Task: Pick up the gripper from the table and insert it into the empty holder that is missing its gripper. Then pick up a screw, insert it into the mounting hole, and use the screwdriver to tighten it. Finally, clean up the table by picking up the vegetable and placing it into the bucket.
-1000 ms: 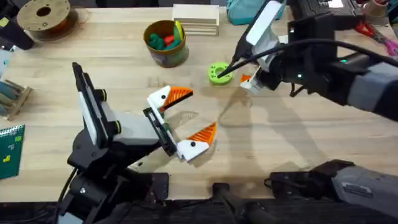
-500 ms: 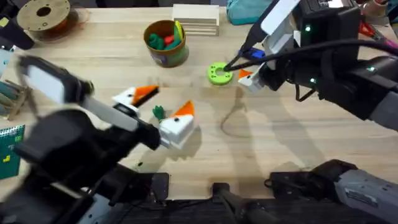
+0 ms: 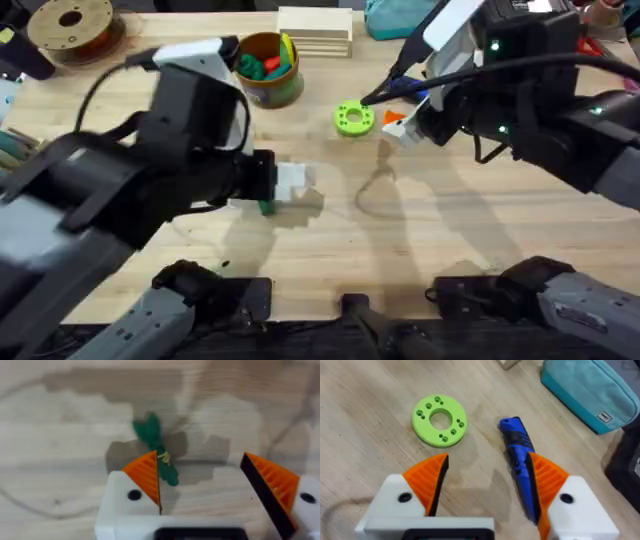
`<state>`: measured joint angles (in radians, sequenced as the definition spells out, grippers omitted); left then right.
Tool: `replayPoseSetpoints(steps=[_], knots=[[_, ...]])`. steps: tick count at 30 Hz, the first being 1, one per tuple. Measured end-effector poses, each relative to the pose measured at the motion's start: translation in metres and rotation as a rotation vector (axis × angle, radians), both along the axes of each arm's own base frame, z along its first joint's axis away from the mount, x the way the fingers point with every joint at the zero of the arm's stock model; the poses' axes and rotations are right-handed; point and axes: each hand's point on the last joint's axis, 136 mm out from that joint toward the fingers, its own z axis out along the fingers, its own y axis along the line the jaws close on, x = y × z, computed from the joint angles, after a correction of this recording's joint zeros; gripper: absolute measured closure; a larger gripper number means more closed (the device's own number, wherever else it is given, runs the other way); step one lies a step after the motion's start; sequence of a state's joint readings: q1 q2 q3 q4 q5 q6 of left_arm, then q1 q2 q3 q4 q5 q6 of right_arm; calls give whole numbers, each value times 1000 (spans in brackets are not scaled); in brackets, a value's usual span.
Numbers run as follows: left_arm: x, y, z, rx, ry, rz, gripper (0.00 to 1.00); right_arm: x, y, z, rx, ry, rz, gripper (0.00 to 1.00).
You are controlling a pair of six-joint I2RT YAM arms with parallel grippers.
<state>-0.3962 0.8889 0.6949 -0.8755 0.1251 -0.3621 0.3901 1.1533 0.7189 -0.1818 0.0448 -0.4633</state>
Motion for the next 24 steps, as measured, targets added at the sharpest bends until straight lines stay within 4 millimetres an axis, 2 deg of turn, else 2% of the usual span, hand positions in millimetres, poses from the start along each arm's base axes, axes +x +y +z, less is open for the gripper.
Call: replayPoseSetpoints(steps=[8,15,16,19,22,23,24], knots=[[1,23,-41,55,228,416,14,0,0,0,0,0,0,103],[3,31,-72,127,334,565,8,0,0,0,0,0,0,103],[1,32,-77,137,355,584,34,0,0,0,0,0,0,103],[-1,33,-83,152,387,614,420,0,0,0,0,0,0,104],[-1,33,-83,148,386,628,898,0,0,0,0,0,0,103],[-1,33,-82,147,383,629,963,0,0,0,0,0,0,103],[-2,34,-81,147,385,631,981,0,0,0,0,0,0,103]])
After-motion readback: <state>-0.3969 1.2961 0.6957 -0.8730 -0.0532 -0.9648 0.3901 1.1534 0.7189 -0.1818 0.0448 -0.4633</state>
